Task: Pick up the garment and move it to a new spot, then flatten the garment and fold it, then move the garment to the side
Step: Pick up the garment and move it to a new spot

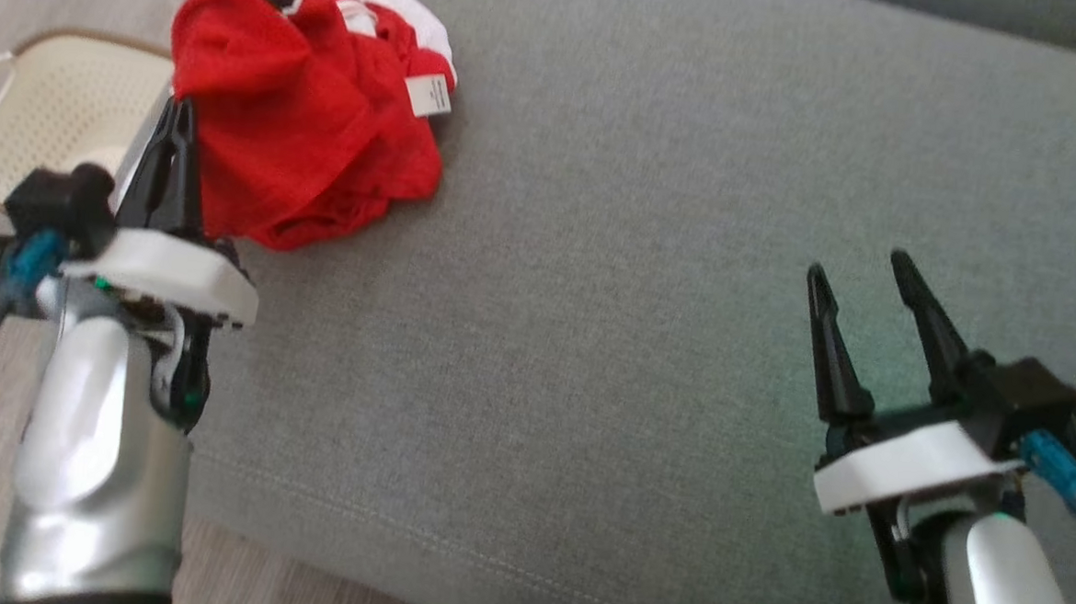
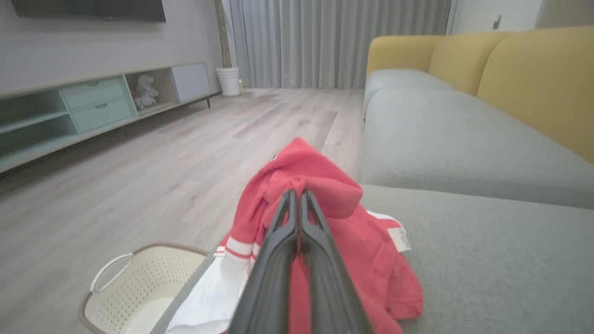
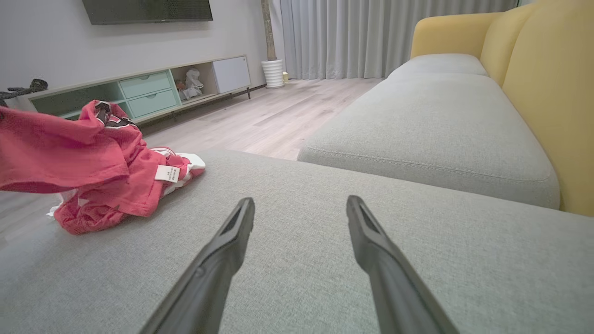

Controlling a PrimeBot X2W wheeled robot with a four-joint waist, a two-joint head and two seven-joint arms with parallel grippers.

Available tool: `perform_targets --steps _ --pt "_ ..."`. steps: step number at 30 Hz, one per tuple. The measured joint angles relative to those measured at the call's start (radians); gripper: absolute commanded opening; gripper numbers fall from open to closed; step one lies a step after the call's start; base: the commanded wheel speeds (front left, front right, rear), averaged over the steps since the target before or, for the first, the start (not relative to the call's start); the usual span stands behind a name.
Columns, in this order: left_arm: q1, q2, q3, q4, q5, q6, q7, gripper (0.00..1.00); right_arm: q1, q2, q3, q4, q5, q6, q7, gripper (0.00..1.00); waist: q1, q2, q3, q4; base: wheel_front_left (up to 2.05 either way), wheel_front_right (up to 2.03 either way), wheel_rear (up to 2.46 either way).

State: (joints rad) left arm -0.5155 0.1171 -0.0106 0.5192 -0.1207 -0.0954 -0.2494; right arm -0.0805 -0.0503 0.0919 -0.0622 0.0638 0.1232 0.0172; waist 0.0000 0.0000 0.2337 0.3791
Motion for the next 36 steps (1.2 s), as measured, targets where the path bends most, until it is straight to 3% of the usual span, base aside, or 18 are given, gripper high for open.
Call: perform_targets --steps 8,17,25,36 --pt "0.202 -0.021 -0.011 -0.342 0.032 0.007 0.000 0.00 0.066 0.001 -0.012 0.012 0.044 0.000 -0.022 1.00 0.0000 0.0000 -0.100 -0.007 0.00 0.00 0.00" --pt "0.351 -0.040 -0.121 -0.549 0.028 -0.001 0.002 0.00 0.097 0.003 -0.015 0.002 0.063 0.000 -0.032 1.00 -0.0001 0.0000 -0.156 -0.071 0.00 0.00 0.00" --pt "0.321 -0.057 -0.297 -0.574 0.003 -0.017 0.038 0.00 0.094 0.003 -0.014 -0.024 0.069 0.000 -0.032 1.00 0.0000 0.0000 -0.141 -0.180 0.00 0.00 0.00" --pt "0.100 -0.061 -0.536 -0.485 -0.023 -0.029 0.055 0.00 0.052 0.003 0.003 -0.045 0.087 0.000 -0.054 1.00 0.0000 0.0000 -0.058 -0.397 0.00 0.00 0.00"
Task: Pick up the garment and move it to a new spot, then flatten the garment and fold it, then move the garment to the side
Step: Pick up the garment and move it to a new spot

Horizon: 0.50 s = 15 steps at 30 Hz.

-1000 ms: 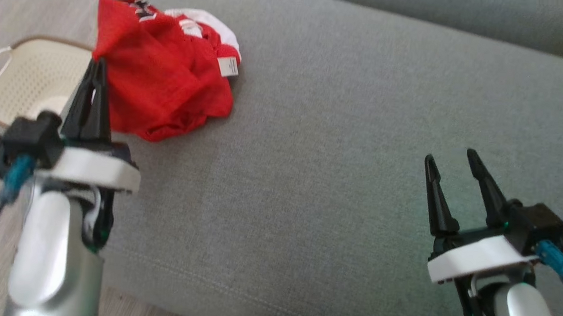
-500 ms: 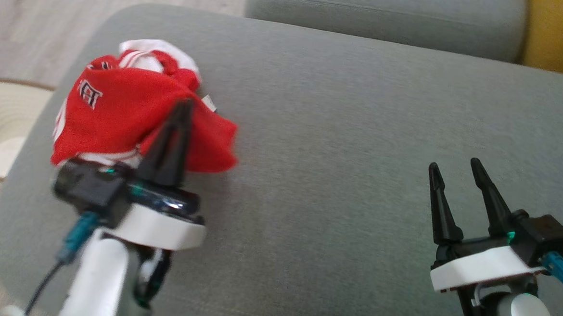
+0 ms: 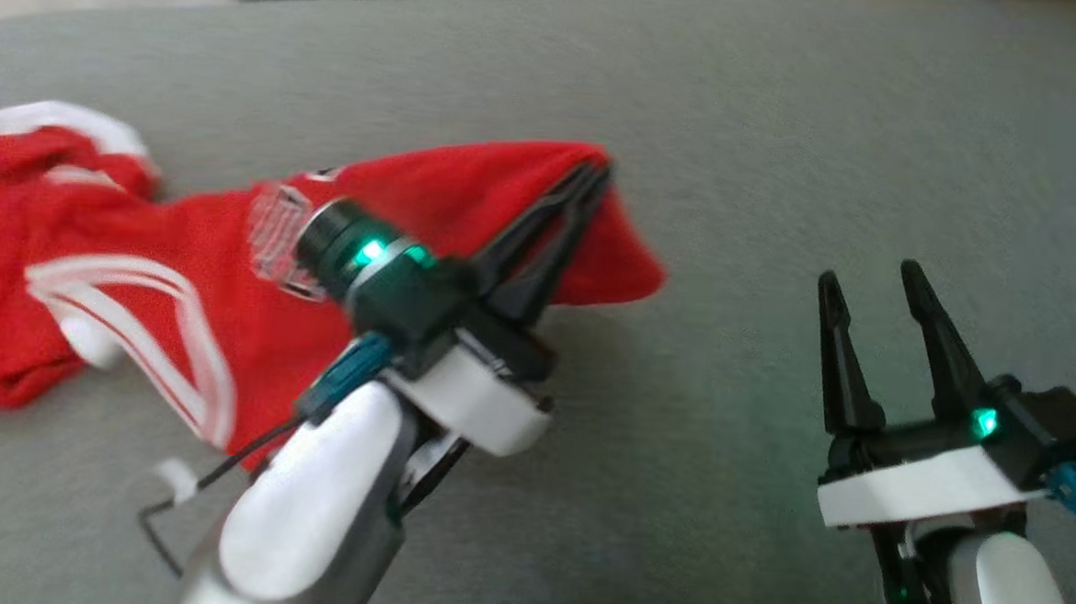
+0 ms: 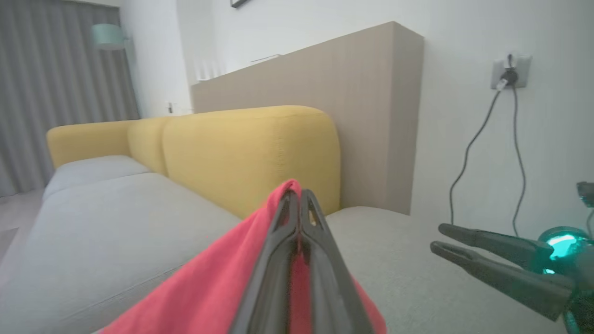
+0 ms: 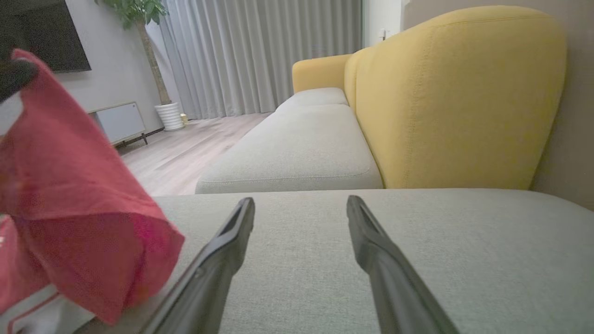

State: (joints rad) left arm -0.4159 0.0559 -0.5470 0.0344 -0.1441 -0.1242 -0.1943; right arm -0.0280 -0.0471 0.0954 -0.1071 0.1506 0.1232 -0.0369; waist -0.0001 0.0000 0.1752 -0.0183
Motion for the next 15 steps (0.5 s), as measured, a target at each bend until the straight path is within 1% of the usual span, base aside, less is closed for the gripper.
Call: perform_targets --steps 1,2,8,11,13,15 --pt "-0.024 0.000 -0.019 0.005 -0.003 0.000 -0.001 0.00 -0.008 0.000 0.003 0.000 0.002 0.000 -0.006 1.00 0.0000 0.0000 0.010 -0.021 0.00 0.00 0.00" --pt "-0.024 0.000 -0.019 0.005 -0.003 0.000 -0.001 0.00 -0.008 0.000 0.003 0.000 0.002 0.000 -0.006 1.00 0.0000 0.0000 0.010 -0.021 0.00 0.00 0.00" --pt "-0.161 -0.002 -0.106 0.021 -0.052 0.001 -0.011 0.00 -0.028 0.000 0.014 0.013 0.021 0.000 -0.041 1.00 0.0001 0.0000 0.072 -0.137 0.00 0.00 0.00" --pt "-0.212 -0.004 -0.153 0.026 -0.085 0.016 -0.014 0.00 -0.028 0.000 0.013 0.019 0.028 0.000 -0.053 1.00 0.0000 0.0000 0.105 -0.181 0.00 0.00 0.00" --pt "-0.238 -0.007 -0.183 0.057 -0.097 0.024 -0.002 0.00 -0.030 0.000 0.012 0.023 0.036 0.000 -0.062 1.00 0.0001 0.0000 0.132 -0.199 0.00 0.00 0.00" --pt "-0.251 -0.008 -0.201 0.127 -0.097 0.028 0.028 0.00 -0.037 0.000 0.015 0.026 0.038 0.000 -0.071 1.00 0.0001 0.0000 0.157 -0.212 0.00 0.00 0.00"
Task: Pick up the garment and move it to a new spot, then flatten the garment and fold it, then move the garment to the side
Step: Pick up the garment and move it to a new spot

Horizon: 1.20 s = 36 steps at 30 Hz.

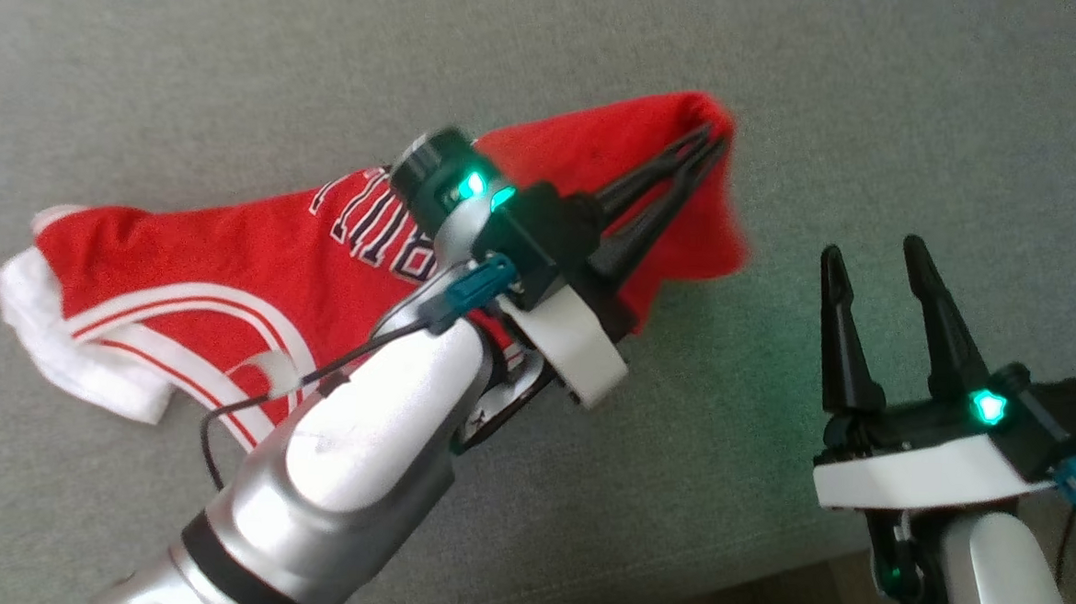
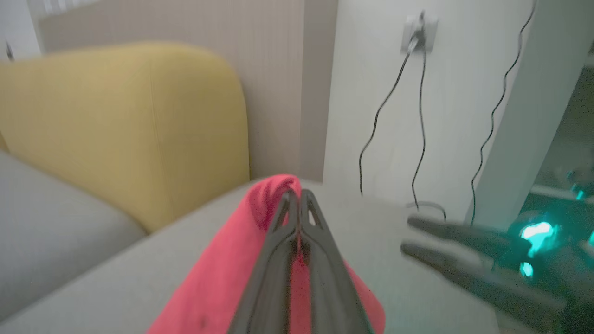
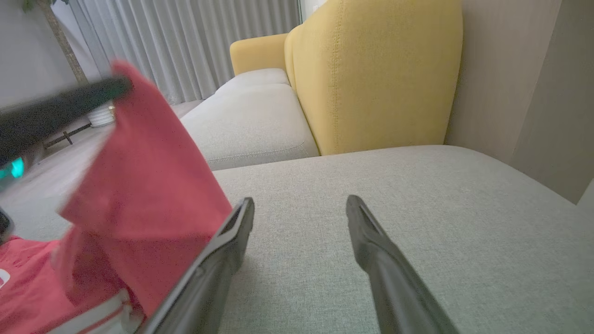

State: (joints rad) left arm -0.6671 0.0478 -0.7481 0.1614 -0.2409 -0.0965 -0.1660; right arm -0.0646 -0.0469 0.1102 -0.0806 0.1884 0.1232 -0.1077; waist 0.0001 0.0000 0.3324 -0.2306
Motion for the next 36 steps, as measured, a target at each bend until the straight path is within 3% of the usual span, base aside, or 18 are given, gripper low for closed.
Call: perform_targets --steps 7,8,9,10,13,19,30,36 --pt "-0.004 0.008 -0.047 0.270 0.001 -0.009 0.034 0.00 -0.047 0.000 0.010 0.029 0.013 0.000 -0.017 1.00 0.0002 0.0000 0.067 -0.013 0.00 0.00 0.00" --pt "-0.005 0.007 -0.051 0.295 0.000 -0.010 0.033 0.25 -0.051 0.000 0.011 0.034 0.013 0.000 -0.020 1.00 0.0003 -0.0001 0.069 -0.009 0.00 0.00 0.00" --pt "-0.008 0.007 -0.055 0.313 0.000 -0.010 0.032 0.87 -0.054 0.000 0.010 0.038 0.013 0.000 -0.025 1.00 0.0002 0.0000 0.069 -0.004 0.00 0.00 0.00" --pt "-0.011 0.007 -0.058 0.326 0.000 -0.010 0.025 1.00 -0.055 0.000 0.011 0.044 0.013 0.000 -0.026 1.00 0.0001 0.0000 0.067 0.001 0.00 0.00 0.00" --pt "-0.012 0.006 -0.067 0.335 -0.008 -0.008 -0.031 1.00 -0.056 0.000 0.007 0.066 0.011 0.000 -0.026 1.00 0.0000 0.0000 0.044 0.023 0.00 0.00 0.00" --pt "0.044 0.008 -0.028 0.287 -0.039 0.048 -0.077 1.00 -0.054 0.000 -0.001 0.079 -0.018 0.000 -0.016 1.00 -0.0001 0.0000 -0.014 0.072 0.00 0.00 0.00" --pt "0.252 0.109 0.275 0.091 -0.087 0.194 -0.084 1.00 -0.042 0.000 -0.022 0.082 -0.061 0.000 0.037 1.00 -0.0001 0.0000 -0.114 0.212 0.00 0.00 0.00" --pt "0.372 0.143 0.413 0.035 -0.074 0.224 -0.084 1.00 -0.015 0.000 -0.025 0.086 -0.075 0.000 0.049 1.00 -0.0001 0.0000 -0.157 0.275 0.00 0.00 0.00"
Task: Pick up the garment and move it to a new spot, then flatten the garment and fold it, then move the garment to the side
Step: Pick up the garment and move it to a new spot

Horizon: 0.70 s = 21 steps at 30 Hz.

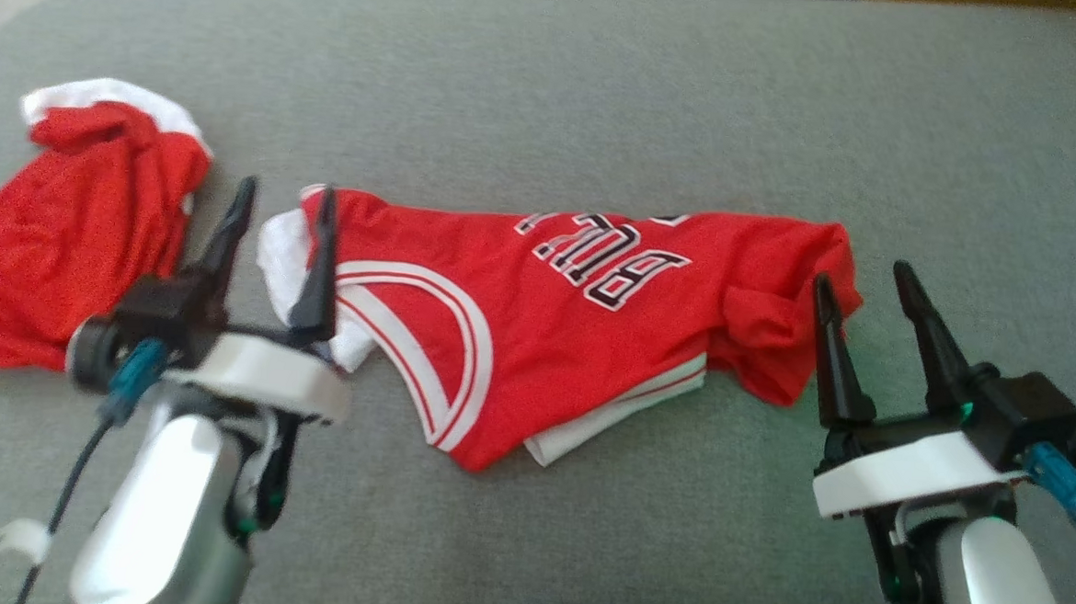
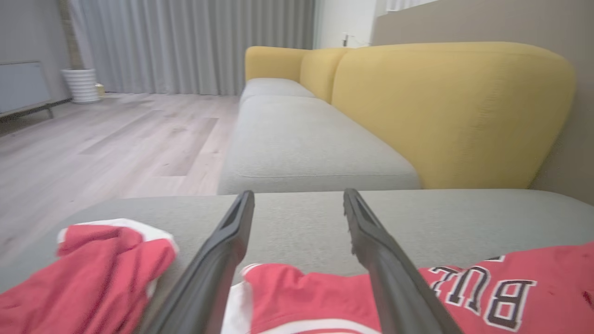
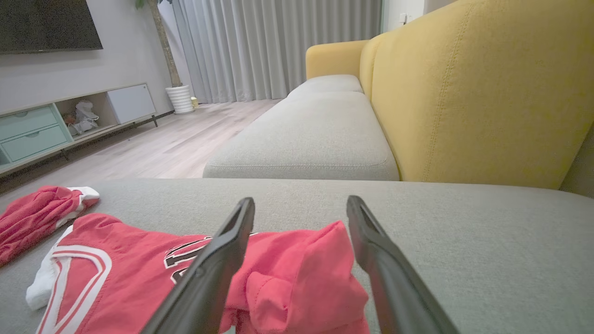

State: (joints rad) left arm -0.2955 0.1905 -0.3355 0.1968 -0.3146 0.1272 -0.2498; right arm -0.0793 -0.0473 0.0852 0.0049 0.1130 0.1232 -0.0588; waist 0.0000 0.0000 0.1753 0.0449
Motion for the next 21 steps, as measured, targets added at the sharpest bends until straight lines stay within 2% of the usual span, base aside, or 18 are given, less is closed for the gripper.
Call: perform_targets --steps 6,11,21 --pt "0.096 0.020 0.060 -0.016 0.014 -0.023 0.000 1.00 0.019 0.000 -0.009 0.012 0.000 0.000 0.008 1.00 0.0000 0.0000 -0.046 0.036 0.00 0.00 0.00" --pt "0.160 0.025 0.060 -0.019 0.039 -0.049 0.000 1.00 0.060 0.000 -0.027 0.024 0.000 0.000 0.015 1.00 0.0000 0.0000 -0.080 0.046 0.00 0.00 0.00" --pt "0.277 0.025 0.056 -0.033 0.058 -0.066 0.000 1.00 0.140 0.001 -0.046 0.024 0.003 0.000 0.024 1.00 0.0000 0.0000 -0.153 0.038 0.00 0.00 0.00"
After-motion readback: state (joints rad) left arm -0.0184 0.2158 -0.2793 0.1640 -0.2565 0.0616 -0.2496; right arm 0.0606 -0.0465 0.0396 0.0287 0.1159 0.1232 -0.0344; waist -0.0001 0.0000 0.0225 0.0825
